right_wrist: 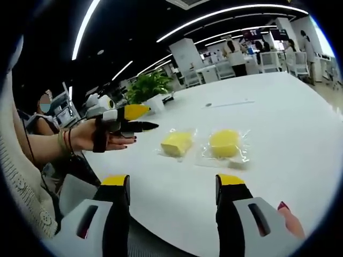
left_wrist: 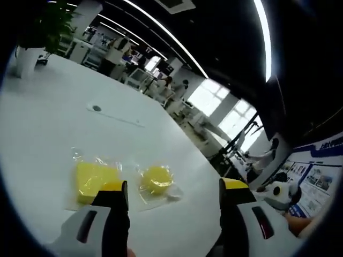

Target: Compare the silicone blocks by pressing each to a similar depth, holding the contact briefly, and releasing to observe deformation and rebound differences across the visible hardness samples.

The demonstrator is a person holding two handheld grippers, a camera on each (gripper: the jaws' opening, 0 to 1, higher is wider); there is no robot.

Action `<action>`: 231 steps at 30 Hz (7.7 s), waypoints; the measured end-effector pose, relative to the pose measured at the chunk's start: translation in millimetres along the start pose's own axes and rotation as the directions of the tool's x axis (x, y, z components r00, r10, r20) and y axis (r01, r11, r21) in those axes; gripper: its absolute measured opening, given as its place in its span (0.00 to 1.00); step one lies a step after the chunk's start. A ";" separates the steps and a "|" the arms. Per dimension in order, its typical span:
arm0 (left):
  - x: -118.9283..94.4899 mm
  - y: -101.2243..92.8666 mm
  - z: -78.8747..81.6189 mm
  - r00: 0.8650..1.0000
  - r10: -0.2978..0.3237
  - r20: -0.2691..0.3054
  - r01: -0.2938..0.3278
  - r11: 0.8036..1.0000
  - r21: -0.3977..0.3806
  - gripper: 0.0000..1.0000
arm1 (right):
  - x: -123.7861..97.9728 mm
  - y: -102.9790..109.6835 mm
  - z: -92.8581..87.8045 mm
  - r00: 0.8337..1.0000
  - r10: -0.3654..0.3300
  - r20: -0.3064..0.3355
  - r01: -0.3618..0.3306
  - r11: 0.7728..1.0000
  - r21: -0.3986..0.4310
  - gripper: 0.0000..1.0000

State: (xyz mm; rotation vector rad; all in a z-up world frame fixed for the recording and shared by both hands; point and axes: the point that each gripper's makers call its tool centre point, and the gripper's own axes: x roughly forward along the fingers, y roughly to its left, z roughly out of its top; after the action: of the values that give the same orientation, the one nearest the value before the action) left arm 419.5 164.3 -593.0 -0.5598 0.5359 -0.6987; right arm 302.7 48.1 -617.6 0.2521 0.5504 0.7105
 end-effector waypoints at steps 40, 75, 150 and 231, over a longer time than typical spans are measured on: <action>115.9 36.3 -15.3 0.973 0.090 -0.215 -0.110 0.991 -0.082 0.64 | -3.7 -24.3 1.5 1.000 -0.019 0.001 0.019 1.000 0.023 0.57; 182.0 79.3 -38.6 0.951 0.109 -0.290 -0.244 0.839 -0.487 0.44 | -7.7 -52.6 -3.7 0.998 -0.056 -0.013 0.057 0.995 0.077 0.53; 124.7 -81.7 -4.8 0.958 -0.042 -0.285 0.203 0.801 0.563 0.00 | -26.1 -34.7 8.2 0.999 -0.041 -0.011 0.041 0.999 -0.030 0.43; -2.7 -100.9 80.6 0.980 -0.105 -0.171 0.198 0.644 0.739 0.00 | 112.2 43.9 120.3 0.832 0.233 -0.504 -0.518 0.654 -0.552 0.56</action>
State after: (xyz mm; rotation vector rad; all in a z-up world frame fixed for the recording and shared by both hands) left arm 423.4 125.8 -469.7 0.2395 0.2529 -1.0421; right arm 415.8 152.0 -544.1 -0.4972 0.5861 1.3576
